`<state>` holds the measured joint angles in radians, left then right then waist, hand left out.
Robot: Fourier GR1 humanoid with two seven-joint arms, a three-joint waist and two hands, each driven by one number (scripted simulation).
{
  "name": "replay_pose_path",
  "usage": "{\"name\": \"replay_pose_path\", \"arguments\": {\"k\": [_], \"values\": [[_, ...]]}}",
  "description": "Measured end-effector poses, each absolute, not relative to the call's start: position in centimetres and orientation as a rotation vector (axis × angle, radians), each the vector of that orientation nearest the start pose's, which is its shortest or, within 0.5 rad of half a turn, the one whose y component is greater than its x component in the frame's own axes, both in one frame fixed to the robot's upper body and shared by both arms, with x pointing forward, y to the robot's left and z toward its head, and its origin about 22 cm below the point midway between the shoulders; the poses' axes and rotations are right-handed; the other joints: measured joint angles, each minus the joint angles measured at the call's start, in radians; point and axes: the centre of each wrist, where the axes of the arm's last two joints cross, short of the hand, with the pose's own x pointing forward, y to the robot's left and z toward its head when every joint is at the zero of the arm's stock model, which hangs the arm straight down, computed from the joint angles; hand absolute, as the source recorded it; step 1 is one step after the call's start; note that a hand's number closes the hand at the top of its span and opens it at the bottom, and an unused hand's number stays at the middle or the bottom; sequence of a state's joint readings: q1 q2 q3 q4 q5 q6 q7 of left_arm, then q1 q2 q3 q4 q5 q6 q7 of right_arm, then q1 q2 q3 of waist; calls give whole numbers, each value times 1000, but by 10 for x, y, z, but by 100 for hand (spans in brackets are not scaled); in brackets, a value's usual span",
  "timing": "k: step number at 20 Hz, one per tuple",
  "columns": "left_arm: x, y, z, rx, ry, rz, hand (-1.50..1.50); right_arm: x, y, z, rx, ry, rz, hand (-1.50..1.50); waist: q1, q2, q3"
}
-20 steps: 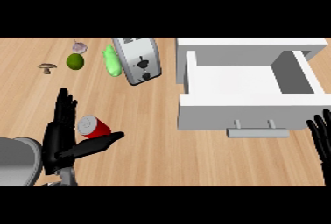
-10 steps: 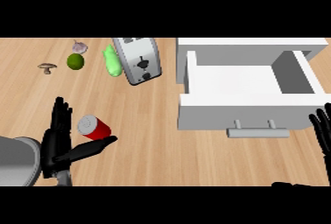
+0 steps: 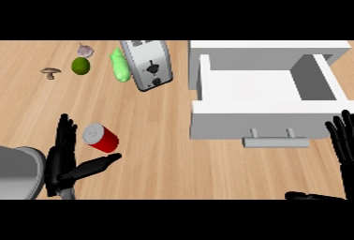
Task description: Pick up the can, place it into the drawer and close the drawer
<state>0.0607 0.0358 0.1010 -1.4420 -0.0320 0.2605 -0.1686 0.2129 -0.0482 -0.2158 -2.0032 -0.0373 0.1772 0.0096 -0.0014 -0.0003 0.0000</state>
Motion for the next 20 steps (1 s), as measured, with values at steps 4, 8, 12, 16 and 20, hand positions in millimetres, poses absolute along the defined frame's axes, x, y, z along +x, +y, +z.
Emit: {"name": "replay_pose_path", "arguments": {"k": [4, 8, 12, 16, 20], "values": [[218, 275, -56, 381, -1528, 204, -150, 167, -293, 68, -179, -1789, 12, -150, -1, 0, 0], [219, 278, -66, 381, -1518, 202, -150, 163, -298, 77, -178, -1802, 5, -150, -1, 0, 0], [211, 290, -78, 380, -1505, 221, -150, 163, -298, 76, -184, -1798, 0, -150, -1, 0, 0], [217, 291, -86, 369, -1481, 239, -150, 163, -292, 79, -185, -1798, 7, -150, -1, 0, 0], [218, 290, -97, 374, -1484, 248, -150, 161, -298, 85, -184, -1804, 3, -150, -1, 0, 0]]}}
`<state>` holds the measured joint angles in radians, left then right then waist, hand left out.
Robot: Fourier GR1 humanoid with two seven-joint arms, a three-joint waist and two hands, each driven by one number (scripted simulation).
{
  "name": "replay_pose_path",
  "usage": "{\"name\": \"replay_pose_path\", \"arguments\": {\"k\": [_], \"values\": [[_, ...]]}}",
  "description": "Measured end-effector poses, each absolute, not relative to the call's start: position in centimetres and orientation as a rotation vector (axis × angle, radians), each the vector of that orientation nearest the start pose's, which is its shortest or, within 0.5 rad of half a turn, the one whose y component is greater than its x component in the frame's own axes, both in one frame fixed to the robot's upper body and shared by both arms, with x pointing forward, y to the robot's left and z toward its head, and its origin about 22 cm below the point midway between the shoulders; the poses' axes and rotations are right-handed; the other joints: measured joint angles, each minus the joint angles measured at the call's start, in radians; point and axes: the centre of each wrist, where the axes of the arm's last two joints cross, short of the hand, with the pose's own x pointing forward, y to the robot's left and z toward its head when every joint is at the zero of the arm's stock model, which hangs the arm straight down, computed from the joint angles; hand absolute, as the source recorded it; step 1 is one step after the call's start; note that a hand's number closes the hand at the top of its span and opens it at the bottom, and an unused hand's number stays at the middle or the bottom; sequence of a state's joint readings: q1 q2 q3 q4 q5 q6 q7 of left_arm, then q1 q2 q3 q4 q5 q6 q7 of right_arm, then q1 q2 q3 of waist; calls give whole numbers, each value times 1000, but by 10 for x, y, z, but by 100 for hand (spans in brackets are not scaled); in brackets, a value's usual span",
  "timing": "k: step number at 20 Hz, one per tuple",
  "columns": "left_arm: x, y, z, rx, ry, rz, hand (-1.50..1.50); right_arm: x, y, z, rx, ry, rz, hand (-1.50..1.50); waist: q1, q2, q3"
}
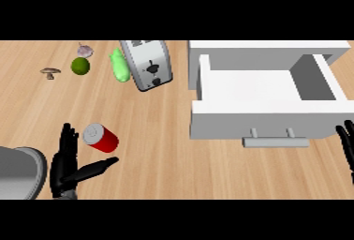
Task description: Pick up the can, place it into the drawer and close the drawer
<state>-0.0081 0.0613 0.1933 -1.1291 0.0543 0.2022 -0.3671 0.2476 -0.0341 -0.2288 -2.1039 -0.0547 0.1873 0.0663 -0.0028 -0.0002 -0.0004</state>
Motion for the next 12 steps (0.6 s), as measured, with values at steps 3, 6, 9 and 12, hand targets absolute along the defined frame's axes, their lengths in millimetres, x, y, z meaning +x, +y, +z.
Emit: {"name": "replay_pose_path", "arguments": {"k": [3, 6, 9, 12], "values": [[222, 295, -100, 372, -1487, 247, -150, 154, -290, 91, -177, -1802, 3, -150, -1, 0, 0], [226, 291, -106, 367, -1489, 245, -150, 160, -298, 91, -173, -1801, 5, -150, -1, 0, 0], [233, 291, -97, 368, -1489, 248, -150, 158, -298, 90, -176, -1801, 5, -150, 0, 0, 0], [238, 289, -97, 364, -1486, 250, -150, 163, -299, 90, -178, -1801, 8, -150, 0, 0, 0]]}}
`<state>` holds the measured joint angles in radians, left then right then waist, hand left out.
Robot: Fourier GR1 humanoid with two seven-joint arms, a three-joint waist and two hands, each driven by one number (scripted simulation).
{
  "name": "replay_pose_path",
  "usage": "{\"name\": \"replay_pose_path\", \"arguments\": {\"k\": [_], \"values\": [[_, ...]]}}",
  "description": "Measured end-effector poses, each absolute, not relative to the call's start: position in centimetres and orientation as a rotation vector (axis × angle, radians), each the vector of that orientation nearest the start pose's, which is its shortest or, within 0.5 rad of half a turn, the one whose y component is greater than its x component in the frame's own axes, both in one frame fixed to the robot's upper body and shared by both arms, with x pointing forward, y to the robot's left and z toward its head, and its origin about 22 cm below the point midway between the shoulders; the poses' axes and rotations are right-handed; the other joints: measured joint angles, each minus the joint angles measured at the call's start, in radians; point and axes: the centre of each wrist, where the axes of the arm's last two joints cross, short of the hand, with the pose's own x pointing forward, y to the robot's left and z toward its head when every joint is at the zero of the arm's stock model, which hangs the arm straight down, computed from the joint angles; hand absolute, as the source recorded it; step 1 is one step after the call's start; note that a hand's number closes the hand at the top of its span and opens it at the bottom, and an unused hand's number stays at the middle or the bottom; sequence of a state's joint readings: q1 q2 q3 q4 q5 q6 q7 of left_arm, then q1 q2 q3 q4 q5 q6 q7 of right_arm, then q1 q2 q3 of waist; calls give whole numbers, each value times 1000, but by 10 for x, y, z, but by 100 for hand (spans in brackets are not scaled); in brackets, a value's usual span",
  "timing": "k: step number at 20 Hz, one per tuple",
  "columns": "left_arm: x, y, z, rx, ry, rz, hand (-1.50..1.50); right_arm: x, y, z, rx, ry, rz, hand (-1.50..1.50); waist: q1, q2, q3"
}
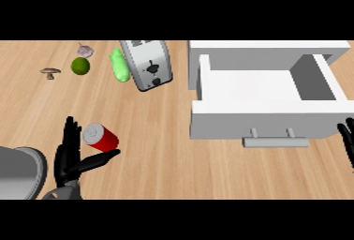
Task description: Pick up the can, place it into the drawer and close the drawer
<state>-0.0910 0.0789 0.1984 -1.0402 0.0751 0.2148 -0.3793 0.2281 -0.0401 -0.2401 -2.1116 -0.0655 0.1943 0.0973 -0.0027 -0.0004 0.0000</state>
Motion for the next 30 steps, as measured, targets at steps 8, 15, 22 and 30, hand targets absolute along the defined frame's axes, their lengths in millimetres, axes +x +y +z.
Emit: {"name": "replay_pose_path", "arguments": {"k": [8, 15, 22, 30], "values": [[260, 275, -107, 346, -1491, 243, -150, 157, -298, 86, -178, -1805, 6, -150, -3, 0, 0], [272, 269, -110, 320, -1506, 217, -150, 157, -294, 84, -165, -1802, 4, -150, -3, 1, 0], [286, 262, -101, 266, -1542, 214, 150, 152, -298, 85, -166, -1804, 0, -150, -3, 0, 0], [297, 246, -85, 174, -1590, 220, 150, 148, -302, 91, -170, -1813, -20, -150, -2, 0, 0]]}}
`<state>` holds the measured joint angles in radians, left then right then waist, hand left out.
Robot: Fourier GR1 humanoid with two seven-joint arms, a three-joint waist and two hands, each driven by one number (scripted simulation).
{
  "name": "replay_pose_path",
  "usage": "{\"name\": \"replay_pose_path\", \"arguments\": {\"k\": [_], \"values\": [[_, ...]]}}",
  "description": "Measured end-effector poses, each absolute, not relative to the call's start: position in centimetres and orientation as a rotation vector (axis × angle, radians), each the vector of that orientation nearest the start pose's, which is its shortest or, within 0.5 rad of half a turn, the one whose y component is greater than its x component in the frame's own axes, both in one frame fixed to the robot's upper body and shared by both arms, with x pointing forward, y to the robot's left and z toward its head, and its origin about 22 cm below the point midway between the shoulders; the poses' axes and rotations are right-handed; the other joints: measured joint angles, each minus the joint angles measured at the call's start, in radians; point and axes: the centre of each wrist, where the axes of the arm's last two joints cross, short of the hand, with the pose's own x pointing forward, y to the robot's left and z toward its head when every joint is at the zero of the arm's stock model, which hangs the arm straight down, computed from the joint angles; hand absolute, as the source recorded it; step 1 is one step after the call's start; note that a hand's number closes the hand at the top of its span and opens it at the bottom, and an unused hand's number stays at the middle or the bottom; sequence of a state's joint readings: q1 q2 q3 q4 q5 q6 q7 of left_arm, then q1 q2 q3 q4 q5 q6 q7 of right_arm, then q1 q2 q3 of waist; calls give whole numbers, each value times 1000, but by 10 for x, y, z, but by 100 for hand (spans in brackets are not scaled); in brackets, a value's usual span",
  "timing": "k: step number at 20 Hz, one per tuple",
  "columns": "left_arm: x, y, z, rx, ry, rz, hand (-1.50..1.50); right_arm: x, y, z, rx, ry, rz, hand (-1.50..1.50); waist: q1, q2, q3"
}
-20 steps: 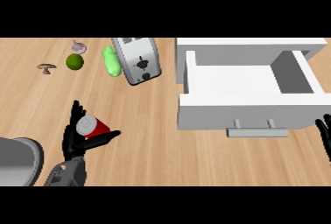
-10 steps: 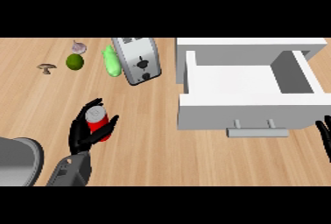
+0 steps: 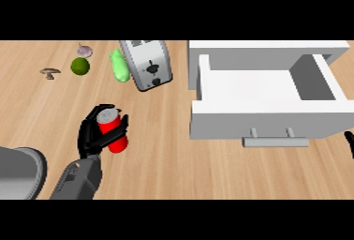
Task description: Pick up the can, place it into the drawer and close the drawer
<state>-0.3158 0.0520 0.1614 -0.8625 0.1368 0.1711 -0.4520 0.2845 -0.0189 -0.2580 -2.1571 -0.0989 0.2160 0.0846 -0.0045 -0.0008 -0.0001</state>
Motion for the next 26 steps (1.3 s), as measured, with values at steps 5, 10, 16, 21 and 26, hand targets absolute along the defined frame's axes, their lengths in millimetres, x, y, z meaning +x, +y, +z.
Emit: {"name": "replay_pose_path", "arguments": {"k": [5, 10, 16, 21, 26], "values": [[298, 259, -73, 122, -1619, 204, 150, 151, -304, 92, -171, -1813, -16, -150, 1, 0, 0], [294, 274, -56, 79, -1650, 162, 150, 148, -298, 93, -168, -1818, -30, -150, 2, 0, 0], [299, 255, -23, 23, -1678, 86, 150, 139, -298, 99, -166, -1820, -32, -150, 3, -1, 0], [314, 224, 16, 3, -1725, 19, 150, 140, -305, 101, -183, -1829, -34, -150, 2, -1, 0], [329, 187, 58, -18, -1752, -28, 150, 138, -303, 99, -184, -1831, -36, -150, -1, -1, 1]]}}
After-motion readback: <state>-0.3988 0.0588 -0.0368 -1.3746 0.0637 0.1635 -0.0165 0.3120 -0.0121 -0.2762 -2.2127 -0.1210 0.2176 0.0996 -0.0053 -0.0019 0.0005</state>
